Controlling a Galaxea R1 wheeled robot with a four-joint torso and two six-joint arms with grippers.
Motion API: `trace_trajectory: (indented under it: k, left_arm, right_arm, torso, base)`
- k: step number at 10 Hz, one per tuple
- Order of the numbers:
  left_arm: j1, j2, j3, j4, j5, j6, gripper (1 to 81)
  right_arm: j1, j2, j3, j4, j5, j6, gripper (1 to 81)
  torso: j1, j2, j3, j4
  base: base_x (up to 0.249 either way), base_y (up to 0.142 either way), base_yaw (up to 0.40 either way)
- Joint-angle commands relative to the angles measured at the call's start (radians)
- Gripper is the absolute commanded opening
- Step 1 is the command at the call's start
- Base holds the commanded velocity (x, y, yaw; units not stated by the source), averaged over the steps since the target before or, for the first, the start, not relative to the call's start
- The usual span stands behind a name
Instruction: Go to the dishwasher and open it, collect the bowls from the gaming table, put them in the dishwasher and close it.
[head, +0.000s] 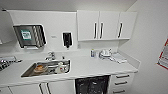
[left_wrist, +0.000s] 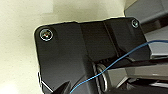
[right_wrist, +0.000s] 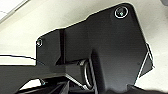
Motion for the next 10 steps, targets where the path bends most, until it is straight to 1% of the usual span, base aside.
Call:
trace_trajectory:
  k: [1, 6, 10]
  left_arm:
    - [-0.043, -0.017, 0.003, -0.004, 0.046, 0.001, 81.1]
    - [-0.043, -0.019, 0.003, -0.004, 0.045, 0.001, 81.1]
    - [-0.043, -0.020, 0.003, -0.006, 0.031, -0.001, 81.1]
  right_arm:
    - [0.043, -0.008, -0.004, -0.002, -0.031, 0.000, 81.1]
    - [0.042, -0.005, -0.007, -0.001, -0.031, -0.003, 81.1]
    - [0.046, -0.005, -0.007, -0.001, -0.037, -0.003, 81.1]
  torso:
    - [0.000, 0.000, 0.000, 0.000]
    - [0.000, 0.000, 0.000, 0.000]
    - [0.000, 0.000, 0.000, 0.000]
  base:
    - [0.000, 0.000, 0.352]
    - [0.000, 0.000, 0.358]
    - [0.000, 0.000, 0.358]
